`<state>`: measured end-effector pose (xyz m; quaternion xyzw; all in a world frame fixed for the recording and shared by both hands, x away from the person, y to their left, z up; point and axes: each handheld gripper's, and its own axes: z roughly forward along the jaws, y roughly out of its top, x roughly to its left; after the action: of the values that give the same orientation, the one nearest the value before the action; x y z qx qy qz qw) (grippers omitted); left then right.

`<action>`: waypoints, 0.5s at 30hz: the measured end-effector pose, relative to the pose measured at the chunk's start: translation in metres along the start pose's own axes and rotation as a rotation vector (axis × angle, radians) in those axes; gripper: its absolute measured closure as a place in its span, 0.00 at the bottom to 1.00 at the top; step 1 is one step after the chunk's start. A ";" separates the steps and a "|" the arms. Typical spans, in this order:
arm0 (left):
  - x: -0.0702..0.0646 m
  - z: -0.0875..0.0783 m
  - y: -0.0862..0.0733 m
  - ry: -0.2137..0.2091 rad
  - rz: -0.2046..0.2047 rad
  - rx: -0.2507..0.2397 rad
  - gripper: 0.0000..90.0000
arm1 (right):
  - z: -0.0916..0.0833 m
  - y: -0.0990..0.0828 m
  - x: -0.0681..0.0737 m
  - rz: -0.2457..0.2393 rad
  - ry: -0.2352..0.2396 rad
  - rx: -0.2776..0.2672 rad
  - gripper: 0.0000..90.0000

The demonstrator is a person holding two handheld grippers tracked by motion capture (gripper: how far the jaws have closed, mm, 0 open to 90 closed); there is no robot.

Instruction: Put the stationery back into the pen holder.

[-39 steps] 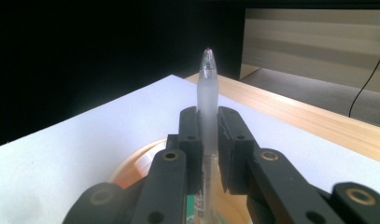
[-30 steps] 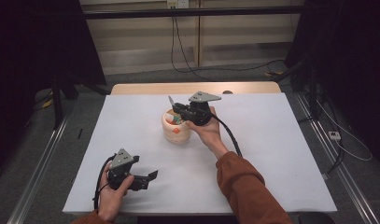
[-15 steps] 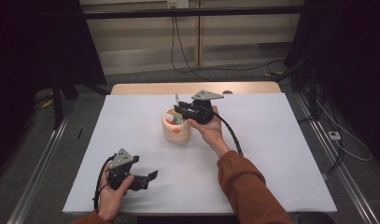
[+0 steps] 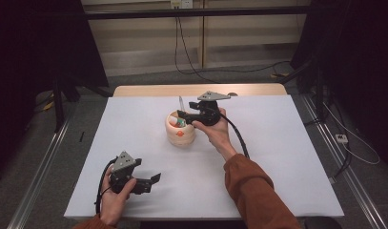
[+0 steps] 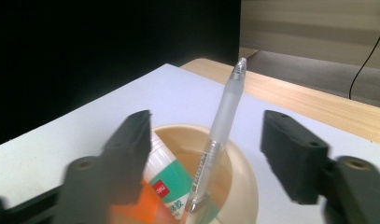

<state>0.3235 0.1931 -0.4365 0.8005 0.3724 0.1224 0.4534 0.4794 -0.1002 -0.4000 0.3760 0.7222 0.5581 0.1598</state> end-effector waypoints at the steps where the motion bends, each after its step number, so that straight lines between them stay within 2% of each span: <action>1: 0.000 0.000 0.000 0.000 0.000 -0.001 0.07 | -0.001 0.001 0.000 0.004 0.001 0.006 0.31; 8: 0.000 -0.001 0.000 -0.002 0.004 -0.012 0.07 | -0.007 0.002 0.000 0.009 -0.011 0.048 0.15; 15: 0.001 -0.003 -0.001 -0.003 -0.008 -0.025 0.07 | -0.009 0.002 0.001 0.013 -0.015 0.065 0.09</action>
<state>0.3223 0.1964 -0.4363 0.7933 0.3735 0.1242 0.4645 0.4741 -0.1054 -0.3951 0.3896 0.7365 0.5325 0.1491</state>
